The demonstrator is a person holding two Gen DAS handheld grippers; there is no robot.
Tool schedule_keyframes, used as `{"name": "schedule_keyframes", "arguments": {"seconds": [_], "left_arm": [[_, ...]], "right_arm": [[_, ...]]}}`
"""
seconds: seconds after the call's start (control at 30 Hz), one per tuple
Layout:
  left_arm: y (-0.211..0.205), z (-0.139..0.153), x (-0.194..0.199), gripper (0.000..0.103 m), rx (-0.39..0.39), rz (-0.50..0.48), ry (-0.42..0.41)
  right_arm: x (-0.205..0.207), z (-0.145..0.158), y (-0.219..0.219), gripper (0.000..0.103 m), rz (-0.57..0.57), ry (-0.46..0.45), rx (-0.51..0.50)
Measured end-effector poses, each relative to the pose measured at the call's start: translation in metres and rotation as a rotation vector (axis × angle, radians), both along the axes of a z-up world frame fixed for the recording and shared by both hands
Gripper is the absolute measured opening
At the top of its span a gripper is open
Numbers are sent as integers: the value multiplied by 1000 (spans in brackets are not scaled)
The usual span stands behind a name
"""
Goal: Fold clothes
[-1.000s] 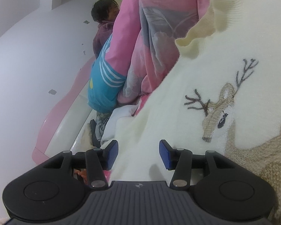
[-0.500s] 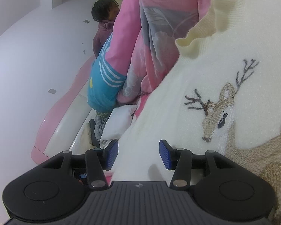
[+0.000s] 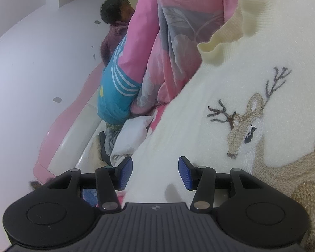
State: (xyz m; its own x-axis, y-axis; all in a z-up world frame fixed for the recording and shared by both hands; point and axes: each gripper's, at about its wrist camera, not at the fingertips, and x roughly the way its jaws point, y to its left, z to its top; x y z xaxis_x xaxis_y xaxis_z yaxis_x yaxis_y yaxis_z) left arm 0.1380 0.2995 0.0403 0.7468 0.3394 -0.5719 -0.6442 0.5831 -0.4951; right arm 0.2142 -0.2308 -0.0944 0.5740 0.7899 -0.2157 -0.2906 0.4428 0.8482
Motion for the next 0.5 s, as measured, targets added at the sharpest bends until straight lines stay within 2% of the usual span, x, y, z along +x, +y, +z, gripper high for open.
{"name": "schedule_keyframes", "arguments": {"seconds": [0.1, 0.17, 0.2, 0.23, 0.3, 0.4, 0.43, 0.5], "left_arm": [[-75, -18, 2, 30, -25, -270, -62], [-118, -46, 9, 30, -43, -389, -45], [-134, -61, 13, 30, -49, -431, -27], [-144, -74, 20, 29, -45, -445, -10], [-152, -90, 32, 27, 2, -433, -7], [-149, -91, 44, 25, 97, -396, -51], [-147, -91, 48, 25, 136, -384, -59], [-142, -97, 54, 25, 187, -365, -55]], "right_arm": [[0, 5, 5, 51, -2, 9, -46], [0, 15, 13, 50, -4, 27, -141], [-1, 25, 21, 50, -9, 14, -222], [-3, 36, 29, 51, -14, 1, -304], [-4, 61, 58, 50, -1, -94, -467], [-1, 99, 109, 44, 28, -255, -711], [5, 102, 125, 42, 43, -290, -755], [22, 105, 161, 31, 101, -342, -819]]}}
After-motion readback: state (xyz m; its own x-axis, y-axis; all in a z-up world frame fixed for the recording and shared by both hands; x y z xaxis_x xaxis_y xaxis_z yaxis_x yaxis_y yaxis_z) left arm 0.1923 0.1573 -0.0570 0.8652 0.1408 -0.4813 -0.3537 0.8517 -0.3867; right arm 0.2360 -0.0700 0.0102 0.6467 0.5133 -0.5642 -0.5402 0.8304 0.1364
